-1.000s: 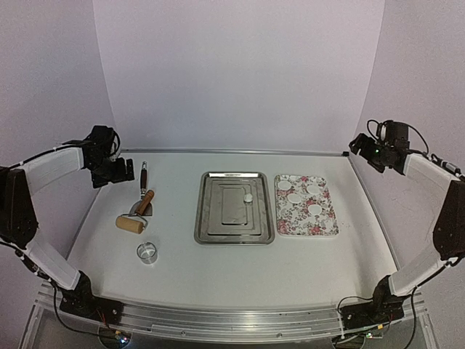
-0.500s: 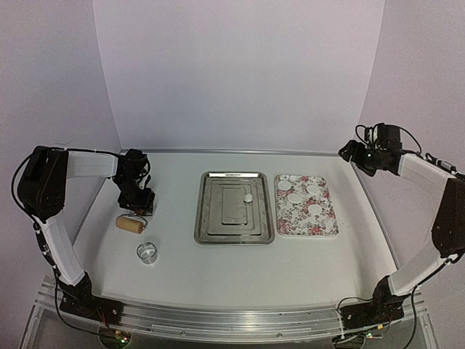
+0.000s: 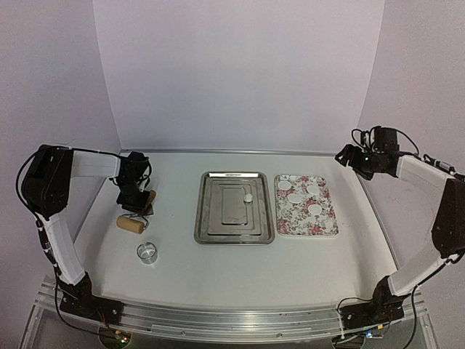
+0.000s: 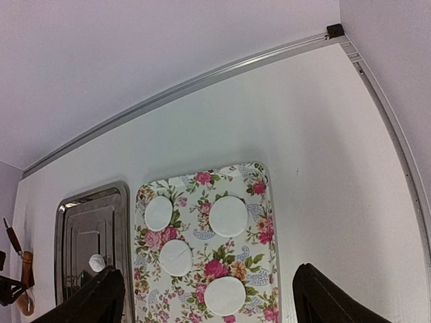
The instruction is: Roll out the dumpling wrappers from the dough
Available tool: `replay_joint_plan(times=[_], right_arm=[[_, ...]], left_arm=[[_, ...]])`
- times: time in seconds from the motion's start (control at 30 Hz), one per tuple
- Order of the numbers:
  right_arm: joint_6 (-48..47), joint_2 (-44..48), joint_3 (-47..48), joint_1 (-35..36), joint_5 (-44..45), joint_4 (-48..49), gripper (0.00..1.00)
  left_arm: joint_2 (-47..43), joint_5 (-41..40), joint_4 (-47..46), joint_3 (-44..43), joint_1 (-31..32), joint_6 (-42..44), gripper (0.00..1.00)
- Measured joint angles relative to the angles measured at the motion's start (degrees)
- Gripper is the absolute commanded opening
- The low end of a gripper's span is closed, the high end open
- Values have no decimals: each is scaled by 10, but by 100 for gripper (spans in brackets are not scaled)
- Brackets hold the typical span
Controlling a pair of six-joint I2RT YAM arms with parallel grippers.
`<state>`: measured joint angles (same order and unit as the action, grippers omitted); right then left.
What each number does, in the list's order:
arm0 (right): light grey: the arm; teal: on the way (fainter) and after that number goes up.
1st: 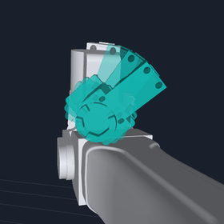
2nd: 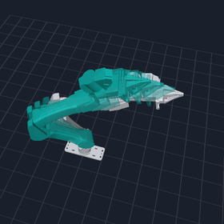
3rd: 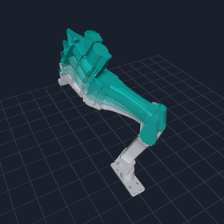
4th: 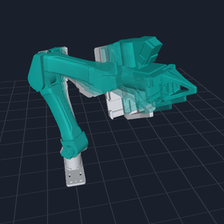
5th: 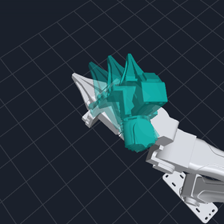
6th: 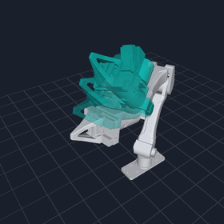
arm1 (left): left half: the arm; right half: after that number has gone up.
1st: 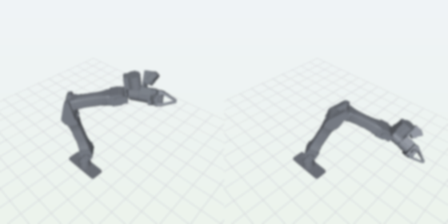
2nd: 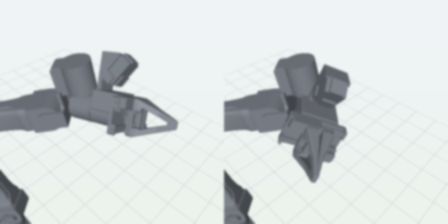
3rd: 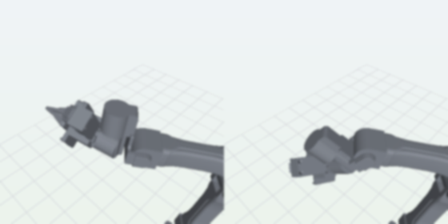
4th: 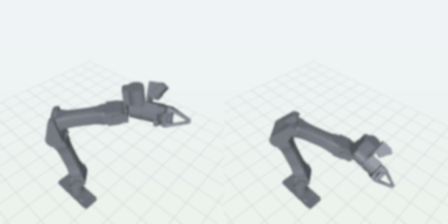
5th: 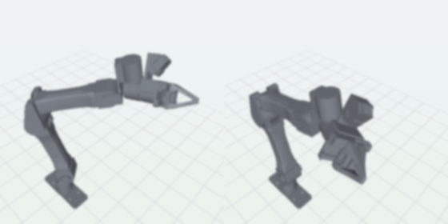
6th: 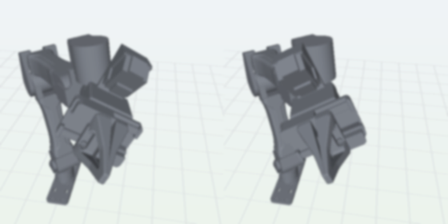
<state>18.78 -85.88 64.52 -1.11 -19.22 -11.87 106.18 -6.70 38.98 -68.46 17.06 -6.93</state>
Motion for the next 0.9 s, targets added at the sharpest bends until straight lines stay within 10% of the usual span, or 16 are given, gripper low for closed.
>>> replay_joint_plan(times=[0.27,0.47,0.9], right_arm=[[-5,10,0,5,0,-11,86],[-9,15,0,21,3,-21,86],[-34,-59,164,103,-87,-117,90]], left_arm=[[37,-13,-1,-18,0,15,30],[45,-14,0,-27,0,25,1],[-68,84,-10,-27,48,63,0]])
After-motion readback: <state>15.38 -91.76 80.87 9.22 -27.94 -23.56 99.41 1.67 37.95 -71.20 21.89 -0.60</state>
